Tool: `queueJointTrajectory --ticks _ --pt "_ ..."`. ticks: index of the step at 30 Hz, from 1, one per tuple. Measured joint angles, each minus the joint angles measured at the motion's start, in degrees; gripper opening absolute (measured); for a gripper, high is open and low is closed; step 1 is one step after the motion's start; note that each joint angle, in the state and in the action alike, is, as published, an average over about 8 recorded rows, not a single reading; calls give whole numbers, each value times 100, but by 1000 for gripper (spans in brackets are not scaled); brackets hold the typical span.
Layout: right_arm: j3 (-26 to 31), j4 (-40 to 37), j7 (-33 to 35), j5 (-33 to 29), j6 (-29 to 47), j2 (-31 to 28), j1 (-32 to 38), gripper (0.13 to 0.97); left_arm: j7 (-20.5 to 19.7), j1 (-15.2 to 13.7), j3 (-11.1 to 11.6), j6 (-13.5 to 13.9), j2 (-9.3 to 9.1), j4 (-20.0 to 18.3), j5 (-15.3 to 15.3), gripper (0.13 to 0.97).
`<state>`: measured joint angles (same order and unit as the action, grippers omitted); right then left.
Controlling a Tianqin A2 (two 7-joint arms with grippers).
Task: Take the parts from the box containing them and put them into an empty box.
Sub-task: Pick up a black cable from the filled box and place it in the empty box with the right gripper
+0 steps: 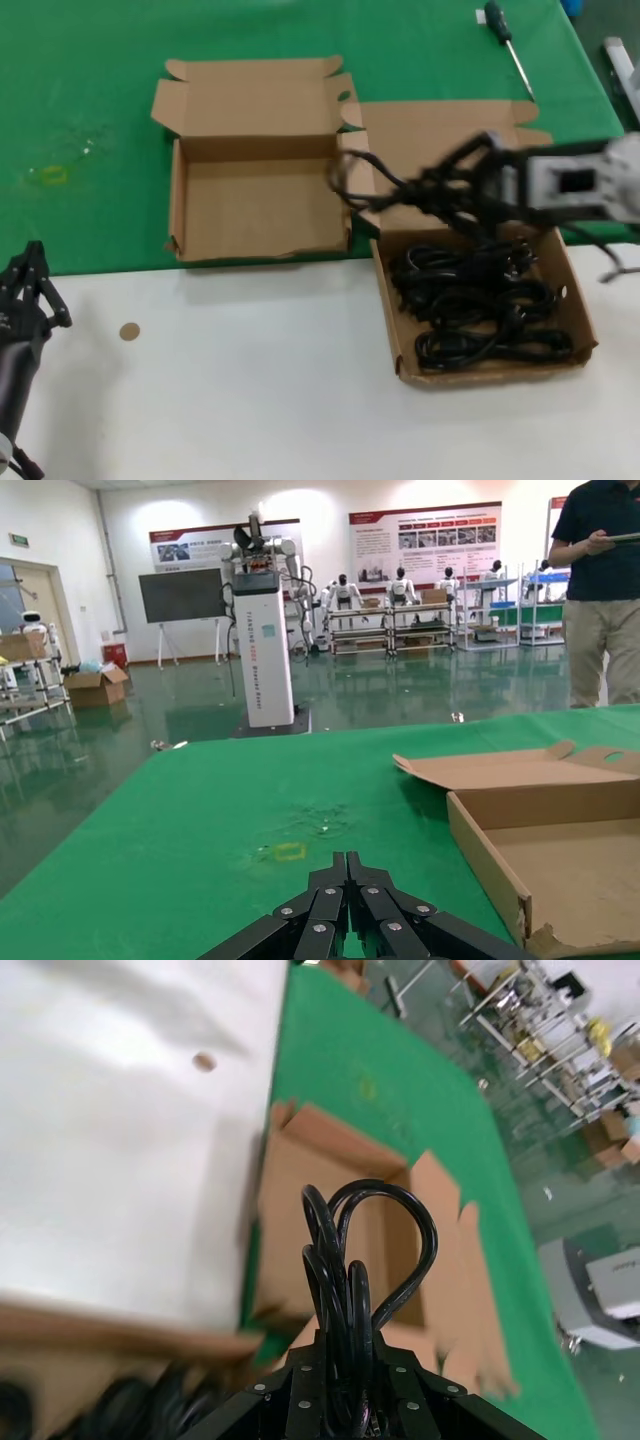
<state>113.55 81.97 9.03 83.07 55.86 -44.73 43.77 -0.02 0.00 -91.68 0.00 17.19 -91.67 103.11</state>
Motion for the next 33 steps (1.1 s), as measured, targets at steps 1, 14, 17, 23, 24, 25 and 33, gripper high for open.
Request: queueJointTrajectory --ticks 1,14,17,23,24,25,33 --pt "67 -25 -81 -101 -26 136 104 225 0 0 0 0 0 0 0 152" --pt "832 -810 -648 -1208 -548 1876 968 223 0 0 0 0 0 0 0 152" --pt "940 -1099 -648 -1359 -681 2197 1108 222 0 0 0 0 0 0 0 152" --pt "1100 -1718 -550 -1572 -947 2746 1349 222 0 0 0 0 0 0 0 152" --pt "1119 -1824 -519 -1593 -992 2825 1384 222 0 0 0 0 0 0 0 152" --pt "1136 -1936 -481 -1609 -1039 2904 1418 222 0 0 0 0 0 0 0 152" --pt "1194 -2883 -22 -1599 -1405 3392 1678 221 0 0 0 0 0 0 0 152"
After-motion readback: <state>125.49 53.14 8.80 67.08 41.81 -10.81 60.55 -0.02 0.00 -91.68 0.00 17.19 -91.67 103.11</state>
